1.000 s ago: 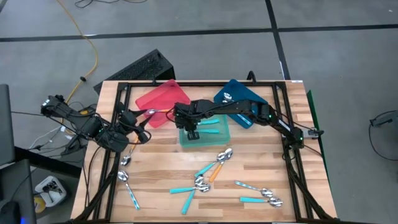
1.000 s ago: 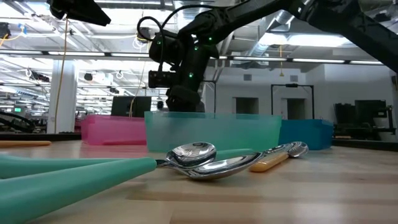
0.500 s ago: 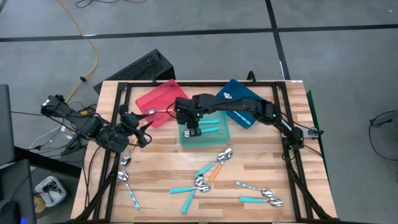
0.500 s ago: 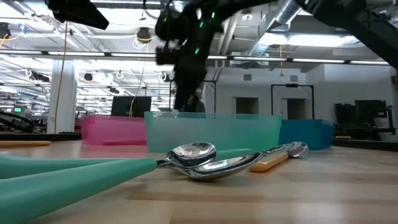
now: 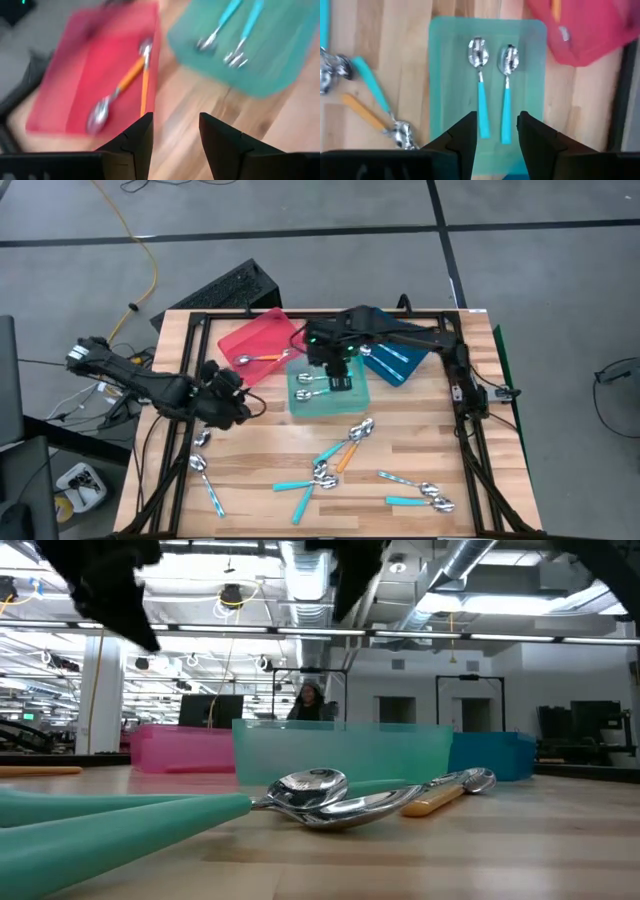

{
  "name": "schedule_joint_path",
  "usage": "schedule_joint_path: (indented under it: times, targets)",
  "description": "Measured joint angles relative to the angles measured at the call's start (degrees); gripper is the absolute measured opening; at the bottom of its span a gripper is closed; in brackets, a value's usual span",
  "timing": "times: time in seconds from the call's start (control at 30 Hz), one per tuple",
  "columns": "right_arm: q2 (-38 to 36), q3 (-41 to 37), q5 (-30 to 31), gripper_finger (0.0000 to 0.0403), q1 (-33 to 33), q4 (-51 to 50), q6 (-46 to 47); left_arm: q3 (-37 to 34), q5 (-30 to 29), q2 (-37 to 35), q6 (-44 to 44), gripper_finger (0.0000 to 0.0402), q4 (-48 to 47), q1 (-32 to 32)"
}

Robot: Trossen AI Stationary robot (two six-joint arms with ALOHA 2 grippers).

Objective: Sort silverware by color (type)
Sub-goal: Put the left orange spoon into the red bin

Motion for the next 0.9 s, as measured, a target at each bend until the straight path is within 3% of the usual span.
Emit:
schedule_joint_path:
  times: [0.33,0.57,0.9]
  targets:
    - [-10.54,-0.02,1.98,0.0161,3.56,-2.38,6.69,-0.02,12.11,11.7,-7.84,0.0144,-5.14,3.4]
    - [-11.92,0.0,5.46,0.0161,7.06,-3.75,8.5,-0.66,20.62,13.93,-2.17,0.0147,-4.73,4.87]
    - [-11.81,-0.04,6.4,0.0161,11.18,-4.33,9.51,-13.62,31.13,12.13,-4.21,0.0217,3.46,11.33]
